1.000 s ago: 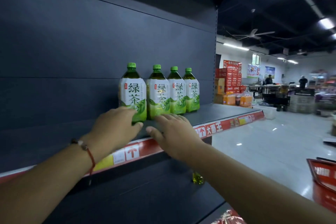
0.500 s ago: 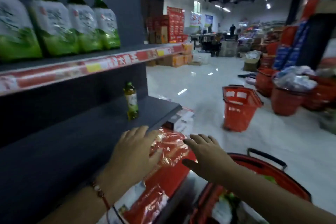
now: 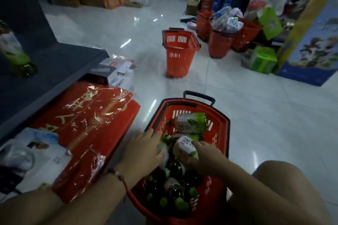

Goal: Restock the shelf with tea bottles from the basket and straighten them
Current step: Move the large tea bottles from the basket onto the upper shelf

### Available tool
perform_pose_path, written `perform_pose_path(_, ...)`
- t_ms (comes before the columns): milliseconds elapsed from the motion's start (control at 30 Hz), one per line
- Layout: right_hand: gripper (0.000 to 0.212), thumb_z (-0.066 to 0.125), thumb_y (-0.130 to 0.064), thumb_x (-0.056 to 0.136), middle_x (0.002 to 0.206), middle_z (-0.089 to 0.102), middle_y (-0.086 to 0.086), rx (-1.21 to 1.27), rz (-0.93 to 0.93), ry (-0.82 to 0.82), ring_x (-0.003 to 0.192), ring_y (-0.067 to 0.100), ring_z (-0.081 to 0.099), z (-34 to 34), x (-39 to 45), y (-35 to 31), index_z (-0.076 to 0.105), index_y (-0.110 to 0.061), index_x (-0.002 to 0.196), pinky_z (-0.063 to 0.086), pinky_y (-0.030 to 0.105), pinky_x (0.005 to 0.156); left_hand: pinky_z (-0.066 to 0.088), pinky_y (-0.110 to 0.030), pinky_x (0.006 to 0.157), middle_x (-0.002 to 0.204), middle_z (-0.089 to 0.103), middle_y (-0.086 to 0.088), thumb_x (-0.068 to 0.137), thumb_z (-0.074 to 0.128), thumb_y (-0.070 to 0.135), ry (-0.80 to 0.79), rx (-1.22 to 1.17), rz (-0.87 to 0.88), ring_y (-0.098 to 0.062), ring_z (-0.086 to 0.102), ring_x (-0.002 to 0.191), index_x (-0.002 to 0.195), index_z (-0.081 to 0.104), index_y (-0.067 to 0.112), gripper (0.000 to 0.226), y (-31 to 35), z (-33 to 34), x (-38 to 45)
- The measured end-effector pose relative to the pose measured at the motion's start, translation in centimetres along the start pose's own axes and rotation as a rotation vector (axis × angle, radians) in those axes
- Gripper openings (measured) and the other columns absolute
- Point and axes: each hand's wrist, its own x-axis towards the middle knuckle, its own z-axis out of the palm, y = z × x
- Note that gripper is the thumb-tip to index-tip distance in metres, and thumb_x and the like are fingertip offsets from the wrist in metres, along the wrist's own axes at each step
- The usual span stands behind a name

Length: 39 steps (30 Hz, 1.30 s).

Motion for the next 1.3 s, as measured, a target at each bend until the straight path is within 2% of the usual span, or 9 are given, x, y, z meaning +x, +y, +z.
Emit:
perform_pose_path(333,0.096,0.066,-0.05,0.085,0.152,0.039,0.014,0.054,0.172,-0.137,0.136,0.032,0.042,2.9,4.3,3.6,0.013,-0.016,0.157,0.04,0.047,0.112,0.036,-0.036,0.106,0.148,0.037,0.003,0.092,0.046,0.049,-0.113,0.008,0.054,-0.018,0.037,0.133,0.145,0.03,0.028,0.059,0.3,3.1,3.8)
perform_pose_path(533,0.11,0.069,-0.051,0.084,0.162,0.01,0.025,-0.063,0.225,-0.178,0.149,0.041,0.015,5.0,6.2,3.1,-0.003,-0.012,0.158,0.017,0.05,0.122,0.04,-0.036,0.103,0.145,0.04,0.003,0.091,0.047,0.049,-0.154,0.007,0.067,-0.018,0.04,0.131,0.145,0.031,0.027,0.06,-0.4,4.3,4.7)
perform_pose_path(700,0.098,0.077,-0.051,0.075,0.14,0.04,0.017,0.021,0.265,-0.075,0.124,0.03,0.048,4.9,7.7,3.5,0.029,-0.005,0.147,0.046,0.039,0.104,0.044,-0.037,0.099,0.14,0.045,0.005,0.091,0.047,0.049,-0.186,0.021,0.076,-0.018,0.045,0.126,0.144,0.032,0.027,0.059,-1.0,5.0,4.8)
perform_pose_path(800,0.083,0.074,-0.05,0.078,0.139,0.04,0.021,0.273,0.36,-0.201,0.107,0.026,0.055,4.3,8.0,2.9,0.04,-0.003,0.137,0.052,0.022,0.073,0.045,-0.038,0.096,0.133,0.05,0.005,0.089,0.048,0.049,-0.178,0.047,0.083,-0.018,0.048,0.121,0.14,0.037,0.028,0.056,-1.5,5.1,4.9)
perform_pose_path(867,0.079,0.076,-0.051,0.076,0.127,0.056,0.019,0.541,0.427,-0.291,0.098,0.027,0.063,4.3,8.0,2.6,0.047,-0.002,0.131,0.059,0.028,0.074,0.046,-0.038,0.095,0.131,0.051,0.006,0.088,0.048,0.051,-0.196,0.021,0.061,-0.017,0.049,0.119,0.137,0.038,0.03,0.054,-2.1,5.1,4.9)
perform_pose_path(967,0.065,0.08,-0.035,0.075,0.111,0.066,0.017,1.017,0.496,-0.361,0.095,0.031,0.069,3.4,7.0,1.6,0.051,-0.002,0.124,0.061,0.038,0.077,0.05,-0.038,0.092,0.127,0.054,0.009,0.087,0.05,0.051,-0.243,-0.105,0.006,-0.014,0.053,0.114,0.132,0.043,0.035,0.048,-2.3,4.5,4.7)
perform_pose_path(1133,0.055,0.07,-0.033,0.084,0.114,0.068,0.016,1.209,0.352,-0.386,0.098,0.031,0.069,1.8,5.0,-0.7,0.055,-0.005,0.129,0.059,0.04,0.083,0.05,-0.029,0.084,0.119,0.058,0.017,0.09,0.049,0.053,-0.357,-0.537,-0.161,-0.005,0.057,0.103,0.139,0.033,0.047,0.052,-1.5,2.9,4.2)
perform_pose_path(1233,0.053,0.072,-0.037,0.082,0.111,0.072,0.017,1.277,0.276,-0.359,0.099,0.033,0.071,1.3,4.0,-1.6,0.059,-0.007,0.124,0.058,0.043,0.088,0.048,-0.029,0.089,0.11,0.058,0.017,0.091,0.044,0.057,-0.387,-0.796,-0.309,-0.004,0.057,0.096,0.141,0.034,0.037,0.055,-1.1,2.1,4.2)
perform_pose_path(1300,0.049,0.073,-0.038,0.082,0.104,0.075,0.016,1.266,0.218,-0.302,0.094,0.032,0.073,1.0,3.3,-2.4,0.062,-0.006,0.118,0.059,0.043,0.086,0.043,-0.03,0.095,0.121,0.054,0.016,0.082,0.047,0.07,-0.413,-0.944,-0.412,-0.007,0.054,0.105,0.148,0.024,0.032,0.079,-1.2,1.9,4.4)
